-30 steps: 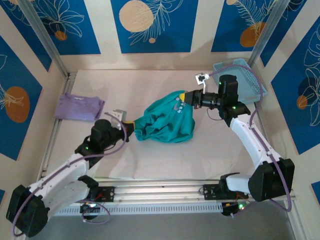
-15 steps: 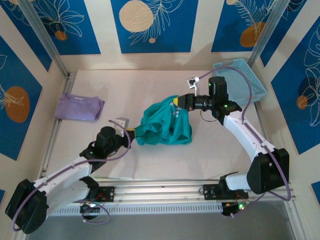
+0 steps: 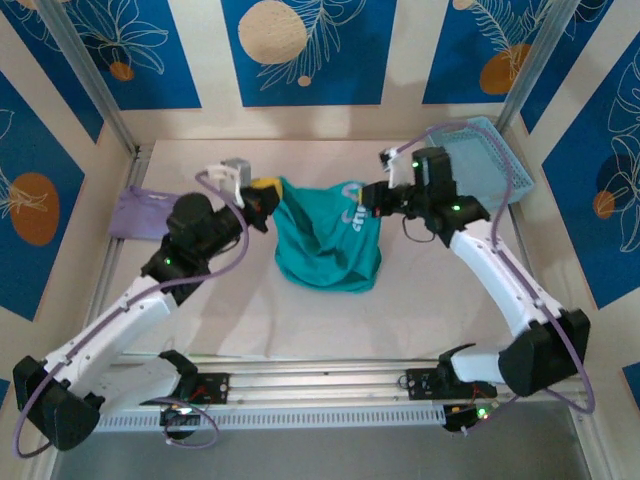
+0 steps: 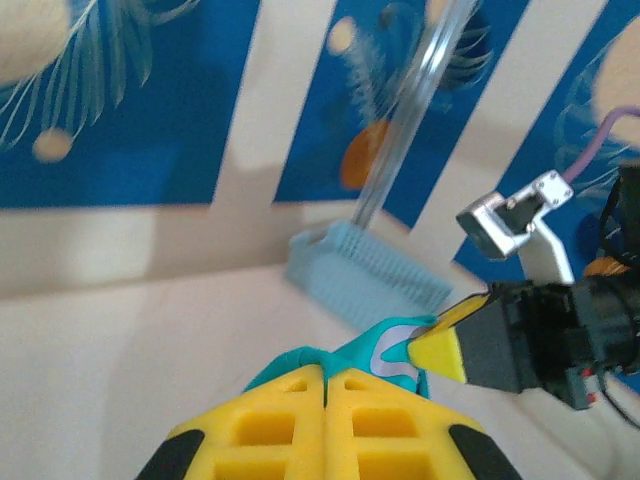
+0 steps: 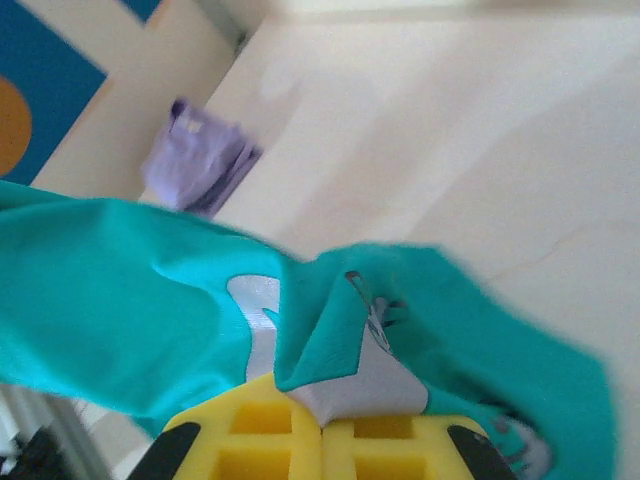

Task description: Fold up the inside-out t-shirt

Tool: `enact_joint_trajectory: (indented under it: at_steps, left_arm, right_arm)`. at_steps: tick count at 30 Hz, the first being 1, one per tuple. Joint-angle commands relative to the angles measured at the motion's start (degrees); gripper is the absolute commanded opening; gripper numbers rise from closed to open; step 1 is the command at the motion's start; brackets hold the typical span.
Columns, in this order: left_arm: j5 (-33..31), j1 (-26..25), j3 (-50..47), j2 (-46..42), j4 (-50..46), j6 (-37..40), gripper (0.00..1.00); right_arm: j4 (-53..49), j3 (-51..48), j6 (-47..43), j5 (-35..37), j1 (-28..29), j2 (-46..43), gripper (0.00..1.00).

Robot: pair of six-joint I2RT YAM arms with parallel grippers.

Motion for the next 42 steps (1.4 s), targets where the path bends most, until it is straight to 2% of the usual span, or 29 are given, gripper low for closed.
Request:
enact_joint_trajectory:
  at_steps: [1, 4, 7, 9, 12, 16, 20, 23, 25, 26, 29, 31, 34, 36, 38, 42]
  left_arm:
    - [5.1, -3.5, 11.2, 4.0, -2.8, 1.3, 0.00]
    - [6.6, -7.7, 20.9, 9.4, -6.9, 4.6, 0.00]
    - [8.3, -9.1, 26.9, 12.0, -8.1, 3.9, 0.00]
    - [5.8, -8.9, 27.8, 11.7, -8.6, 3.3, 0.00]
    - [-2.8, -7.3, 26.0, 10.4, -11.7, 4.0, 0.00]
    - [-8.0, 0.0, 16.6, 9.4, -14.0, -2.4, 0.00]
    - [-11.5, 5.5, -0.7, 8.6, -12.2, -7.8, 0.00]
    - [-15.7, 7.7, -13.0, 8.7, -9.2, -9.2, 0.00]
    - [-18.7, 9.8, -18.6, 9.5, -7.7, -9.3, 0.00]
    - [-19.8, 11.0, -20.6, 10.1, -7.3, -9.1, 0.07]
    - [-21.2, 13.2, -23.5, 10.8, -10.0, -7.4, 0.38]
    - [-19.3, 13.0, -24.8, 8.6, -13.0, -6.8, 0.48]
    - [-13.7, 8.5, -28.3, 2.4, -11.6, -6.8, 0.58]
    - [-9.5, 5.2, -28.8, 1.8, -8.4, -6.0, 0.62]
    - [-5.4, 3.5, -27.4, 5.9, -4.7, -3.9, 0.62]
    - [-2.7, 1.6, -21.0, 17.3, -3.1, 0.6, 0.62]
  right_arm:
    - [-3.3, 8.6, -3.7, 7.4, -4.5, -7.1, 0.00]
    - [-6.3, 15.5, -4.8, 7.7, -9.2, -8.2, 0.00]
    - [-9.0, 22.5, -6.4, 7.6, -11.4, -7.2, 0.00]
    - [-9.7, 25.6, -6.9, 6.2, -11.4, -5.9, 0.00]
    - [-8.8, 26.7, -6.2, 2.2, -9.5, -3.0, 0.00]
    - [-5.9, 23.2, -6.1, 0.3, -2.9, 2.9, 0.00]
    - [-1.7, 18.0, -4.5, -4.3, 4.5, 14.5, 0.00]
    - [-1.5, 18.6, -3.8, -8.2, 9.1, 27.4, 0.11]
    - [-4.3, 21.0, -4.6, -9.1, 10.6, 33.9, 0.23]
    - [-5.0, 20.9, -4.8, -8.7, 11.0, 35.1, 0.28]
    - [-3.9, 14.4, -4.7, -6.8, 11.7, 31.9, 0.39]
    - [-5.0, 8.7, -4.5, -3.5, 12.9, 27.9, 0.47]
    - [-5.1, -1.3, -3.2, 4.4, 16.9, 22.0, 0.50]
    - [-3.6, -5.4, -1.5, 6.4, 19.0, 20.8, 0.51]
    - [-1.7, -7.8, 0.3, 9.0, 20.4, 21.8, 0.51]
    - [2.0, -10.6, 2.3, 11.5, 21.3, 23.5, 0.51]
